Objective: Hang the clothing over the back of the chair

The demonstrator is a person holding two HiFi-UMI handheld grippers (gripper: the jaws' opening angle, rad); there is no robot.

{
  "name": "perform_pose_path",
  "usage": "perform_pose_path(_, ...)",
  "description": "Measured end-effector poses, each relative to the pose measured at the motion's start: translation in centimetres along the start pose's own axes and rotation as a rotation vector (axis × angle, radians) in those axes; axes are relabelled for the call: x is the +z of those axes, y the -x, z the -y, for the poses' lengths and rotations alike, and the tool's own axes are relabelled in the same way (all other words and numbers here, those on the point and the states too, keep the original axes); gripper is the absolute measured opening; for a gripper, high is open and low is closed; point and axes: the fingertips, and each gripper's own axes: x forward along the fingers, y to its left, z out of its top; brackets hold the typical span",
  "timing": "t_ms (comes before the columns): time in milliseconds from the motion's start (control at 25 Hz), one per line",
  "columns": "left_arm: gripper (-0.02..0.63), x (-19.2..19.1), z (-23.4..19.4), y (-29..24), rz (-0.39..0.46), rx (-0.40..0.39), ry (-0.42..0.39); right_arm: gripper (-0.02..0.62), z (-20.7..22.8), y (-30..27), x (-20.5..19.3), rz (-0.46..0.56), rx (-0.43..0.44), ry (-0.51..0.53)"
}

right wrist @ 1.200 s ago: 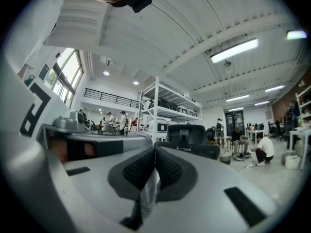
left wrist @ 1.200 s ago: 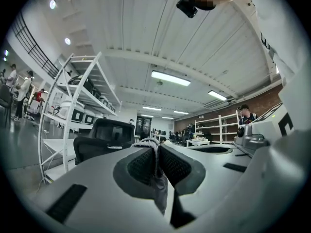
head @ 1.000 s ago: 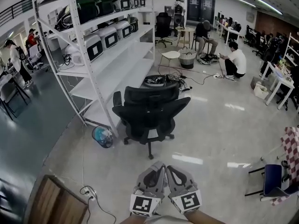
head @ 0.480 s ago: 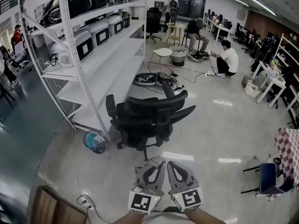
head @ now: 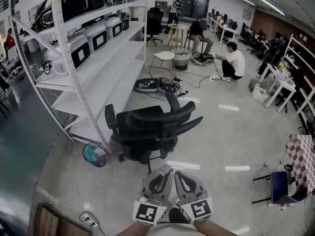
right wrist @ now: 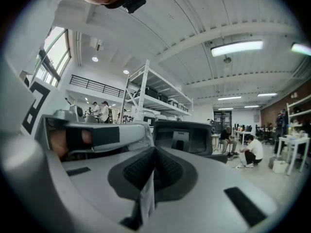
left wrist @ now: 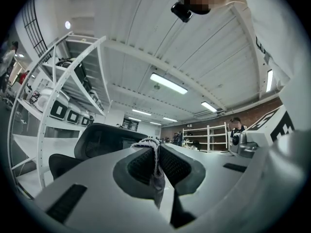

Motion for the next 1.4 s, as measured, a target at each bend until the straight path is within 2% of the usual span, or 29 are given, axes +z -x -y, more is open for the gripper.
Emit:
perform_pose_path(160,0.028,0.2,-0.4,-2.2,0.006,0.015,-0.008,0.015,2.0,-1.4,0.3,0.024,0.012,-0.019)
perform_pose_path(360,0.028,0.1,-1.6,-5.5,0.004,0.068,-0.056,0.015,4.8,-4.8,0.5,0.073,0.084,-0.033)
perform_pose_path(640,0.028,2.7,-2.4,-11.2,0.077,0.186,-0.113,0.015,9.6,-7.9,0.8,0.100,0.188,-0.012)
perform_pose_path(840,0.028,5.2,-4.0,-14.1,0.101,0.239,-0.154,0.015,11.6,-10.6,1.2,0.097,0.216,-0.020)
perform_pose_path(1040,0.028,7.6,-5.2,-15.9,0.139,0.232,-0.170,0.015,10.9,-12.2,2.4,0.133,0.251,-0.001)
perform_pose_path(1240,0.028,12.3,-6.8,-18.6,0.203,0.191,-0.225,0.015,10.0,-13.1,3.1,0.151,0.266,0.025)
perform_pose_path(1400,0.028,15.6,-8.9,-21.4,0.218,0.181,-0.271,0.015,9.2,-13.1,3.1,0.149,0.273,0.022)
